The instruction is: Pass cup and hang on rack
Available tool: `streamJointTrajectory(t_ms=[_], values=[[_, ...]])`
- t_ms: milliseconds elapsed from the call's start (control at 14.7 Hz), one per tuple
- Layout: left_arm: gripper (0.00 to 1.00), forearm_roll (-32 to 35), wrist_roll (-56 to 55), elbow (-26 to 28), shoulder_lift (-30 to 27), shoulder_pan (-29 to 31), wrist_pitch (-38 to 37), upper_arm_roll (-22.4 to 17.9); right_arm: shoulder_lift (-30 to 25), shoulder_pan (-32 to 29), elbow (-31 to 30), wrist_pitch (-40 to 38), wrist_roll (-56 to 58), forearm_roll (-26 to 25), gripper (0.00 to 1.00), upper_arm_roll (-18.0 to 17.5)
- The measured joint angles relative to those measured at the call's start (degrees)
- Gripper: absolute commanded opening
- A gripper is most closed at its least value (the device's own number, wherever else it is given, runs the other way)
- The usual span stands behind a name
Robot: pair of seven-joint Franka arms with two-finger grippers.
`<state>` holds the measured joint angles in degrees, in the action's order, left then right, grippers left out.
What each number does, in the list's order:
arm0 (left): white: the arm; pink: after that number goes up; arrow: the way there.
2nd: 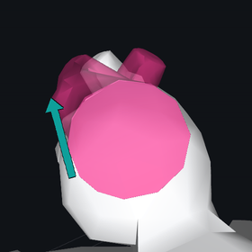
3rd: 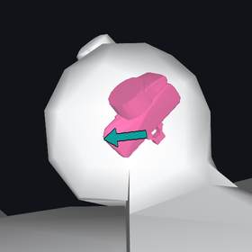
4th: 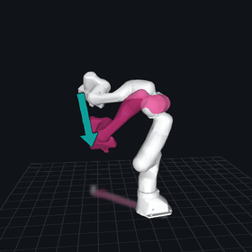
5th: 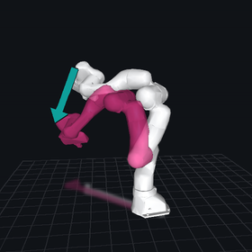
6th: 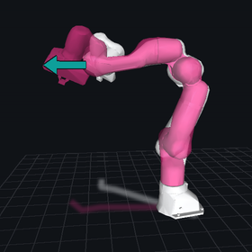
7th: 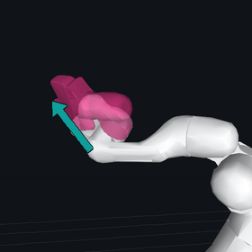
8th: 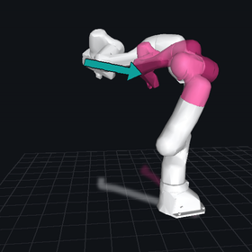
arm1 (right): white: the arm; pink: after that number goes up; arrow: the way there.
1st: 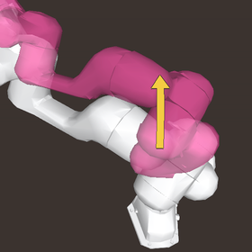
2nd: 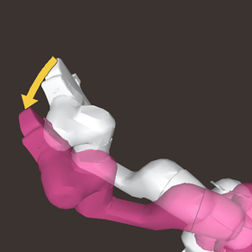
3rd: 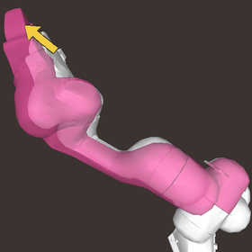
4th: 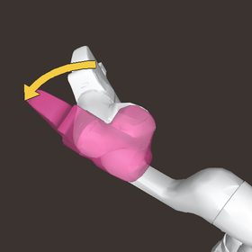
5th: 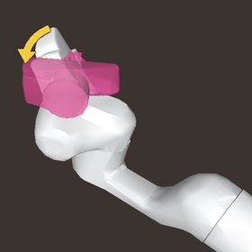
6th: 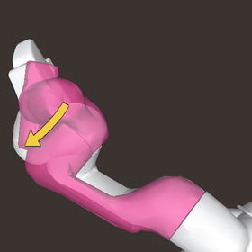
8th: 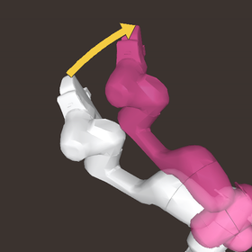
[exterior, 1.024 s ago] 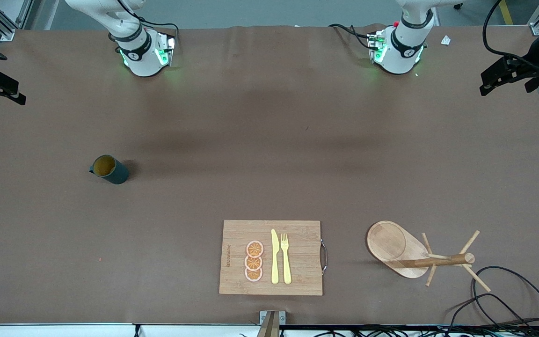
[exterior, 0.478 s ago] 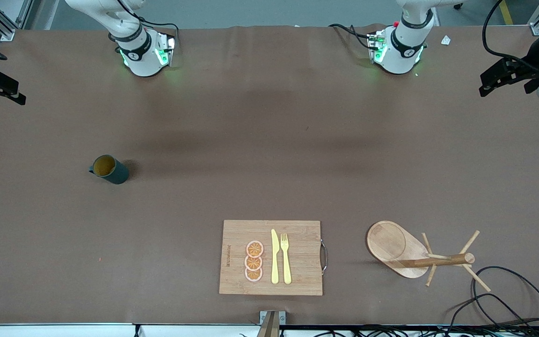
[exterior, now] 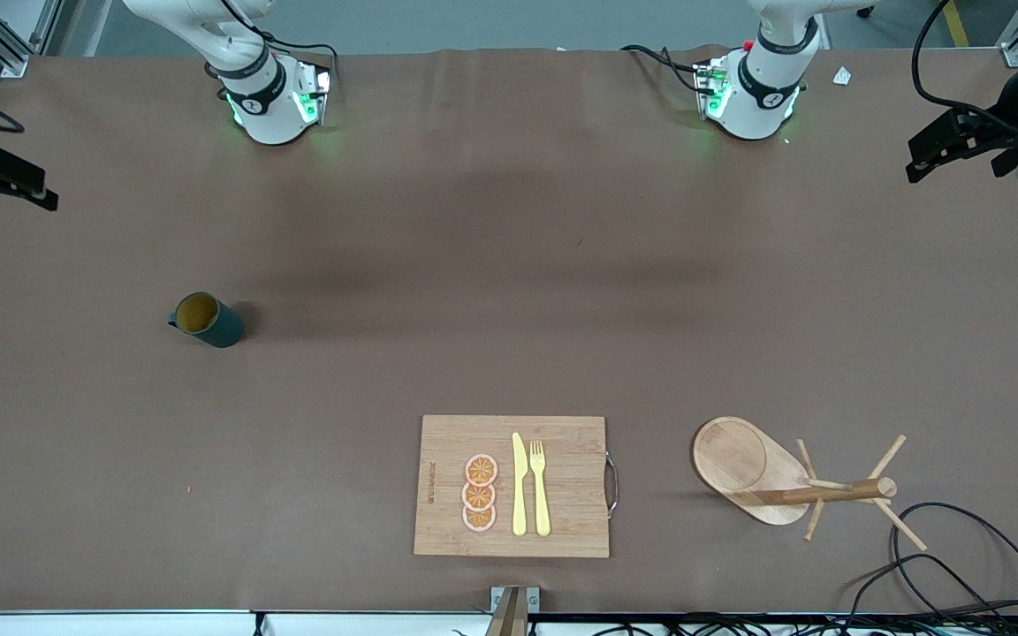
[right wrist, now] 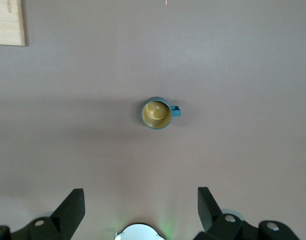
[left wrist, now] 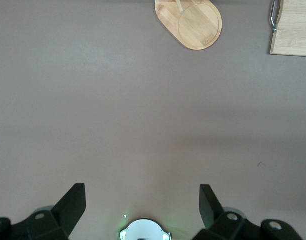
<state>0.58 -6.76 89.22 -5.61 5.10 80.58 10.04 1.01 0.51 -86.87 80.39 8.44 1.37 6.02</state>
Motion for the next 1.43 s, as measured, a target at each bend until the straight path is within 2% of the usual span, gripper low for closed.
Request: streamJointTrajectory(t_ms=[273, 478, 614, 819, 1024, 1433], values=[[1.0, 0.0, 0.0, -0.1, 0.0, 0.0, 0.0, 0.2, 8.2, -0.1, -0.1, 4.2, 0.4, 0.0, 1.0, 0.1], [1.0, 0.0, -0.1, -0.3, 0.0, 0.0, 0.0, 0.2, 12.1, -0.1, -1.3, 7.9, 7.6, 0.0, 1.0, 0.1], [1.0, 0.0, -0.1, -0.3, 0.0, 0.0, 0.0, 0.2, 12.9, -0.4, -6.3, 15.3, 13.5, 0.1, 1.0, 0.1], [1.0, 0.0, -0.2, -0.3, 0.0, 0.1, 0.0, 0.2, 13.6, -1.3, -17.7, 28.5, 21.2, 1.0, 1.0, 0.2], [1.0, 0.0, -0.2, -0.4, 0.0, 0.1, 0.1, 0.1, 13.8, -1.4, -26.6, 38.0, 25.8, 1.3, 1.0, 0.2], [1.0, 0.0, -0.2, -0.7, 0.0, 0.3, 0.0, -0.2, 13.7, -1.4, -36.7, 52.1, 35.5, 1.6, 1.0, 0.2]])
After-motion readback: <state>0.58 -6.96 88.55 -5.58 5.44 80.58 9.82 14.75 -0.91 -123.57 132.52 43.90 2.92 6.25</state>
